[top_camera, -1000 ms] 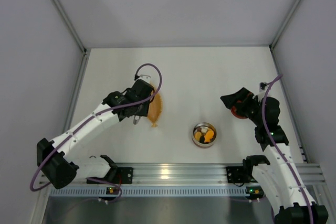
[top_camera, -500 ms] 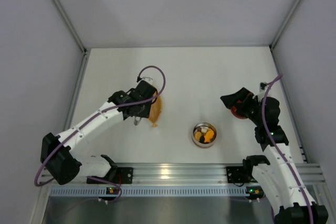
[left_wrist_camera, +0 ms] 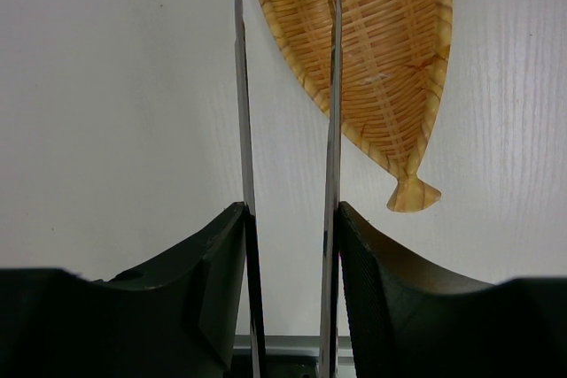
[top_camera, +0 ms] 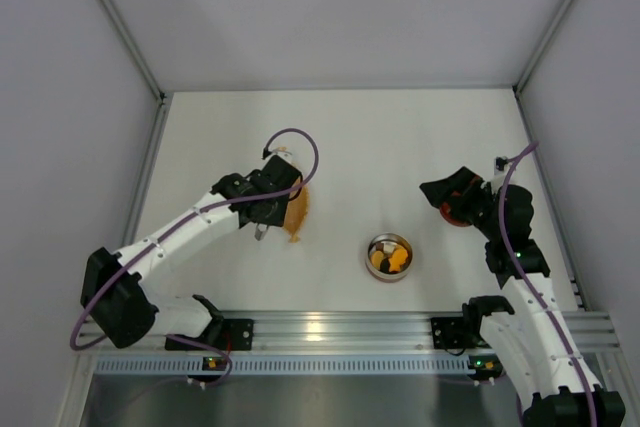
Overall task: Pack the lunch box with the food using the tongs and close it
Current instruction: Pick up the fake food from the plate.
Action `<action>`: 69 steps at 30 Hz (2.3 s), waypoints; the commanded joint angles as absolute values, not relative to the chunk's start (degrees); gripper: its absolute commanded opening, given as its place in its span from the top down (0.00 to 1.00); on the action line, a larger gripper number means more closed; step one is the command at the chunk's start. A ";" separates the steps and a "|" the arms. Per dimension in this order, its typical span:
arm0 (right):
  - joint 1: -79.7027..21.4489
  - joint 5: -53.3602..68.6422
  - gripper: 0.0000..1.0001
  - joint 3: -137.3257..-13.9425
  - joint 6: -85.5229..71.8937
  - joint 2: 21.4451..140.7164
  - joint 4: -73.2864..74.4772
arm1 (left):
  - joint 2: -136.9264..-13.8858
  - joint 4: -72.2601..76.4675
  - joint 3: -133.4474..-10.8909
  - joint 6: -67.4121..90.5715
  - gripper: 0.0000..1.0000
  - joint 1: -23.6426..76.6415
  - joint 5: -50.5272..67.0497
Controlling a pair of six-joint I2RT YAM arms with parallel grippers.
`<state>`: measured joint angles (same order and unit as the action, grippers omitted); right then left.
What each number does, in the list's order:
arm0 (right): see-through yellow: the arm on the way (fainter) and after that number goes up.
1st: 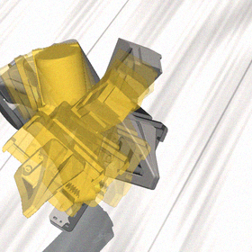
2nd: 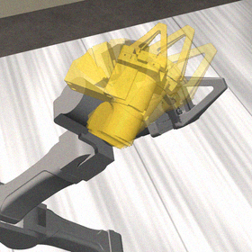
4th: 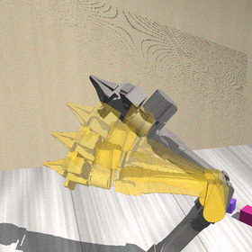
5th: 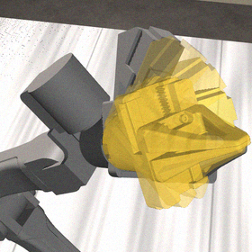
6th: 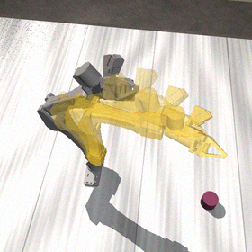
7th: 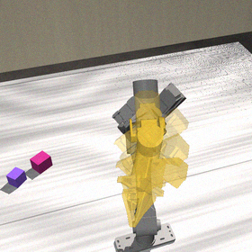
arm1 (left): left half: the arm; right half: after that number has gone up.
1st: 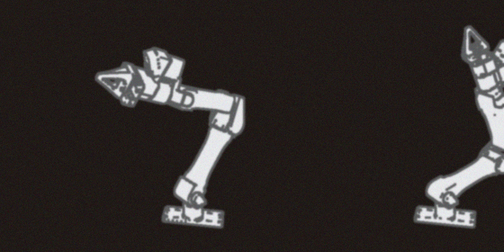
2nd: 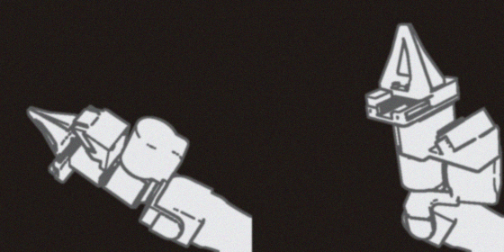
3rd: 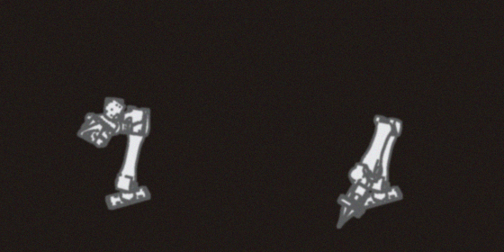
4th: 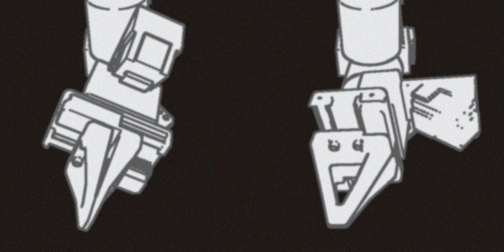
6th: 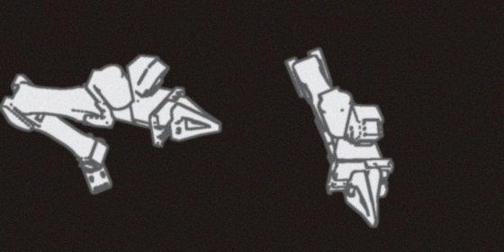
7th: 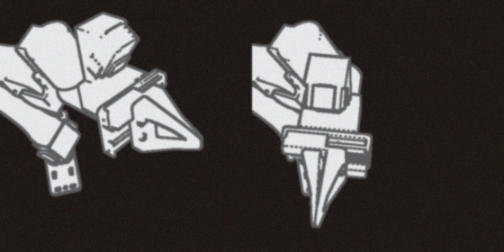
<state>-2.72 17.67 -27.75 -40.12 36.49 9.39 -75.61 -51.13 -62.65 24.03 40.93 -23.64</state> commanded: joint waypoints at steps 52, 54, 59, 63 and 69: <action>-2.11 17.40 0.01 -28.39 -39.46 36.21 6.86 | -70.67 -53.09 -69.43 23.47 0.78 42.36 -16.35; -2.11 17.31 0.01 -28.39 -39.46 36.12 6.86 | -69.97 -53.43 -70.22 23.47 0.78 42.36 -14.07; -2.11 17.31 0.01 -28.30 -39.55 36.38 6.68 | -67.59 -52.47 -72.51 23.12 0.78 42.98 -5.13; -2.11 17.40 0.01 -28.30 -39.64 36.39 6.59 | -66.36 -51.07 -73.12 23.38 0.79 44.47 2.51; -2.11 17.40 0.01 -28.21 -39.64 36.30 6.42 | -65.48 -46.94 -71.72 25.31 0.78 48.68 9.57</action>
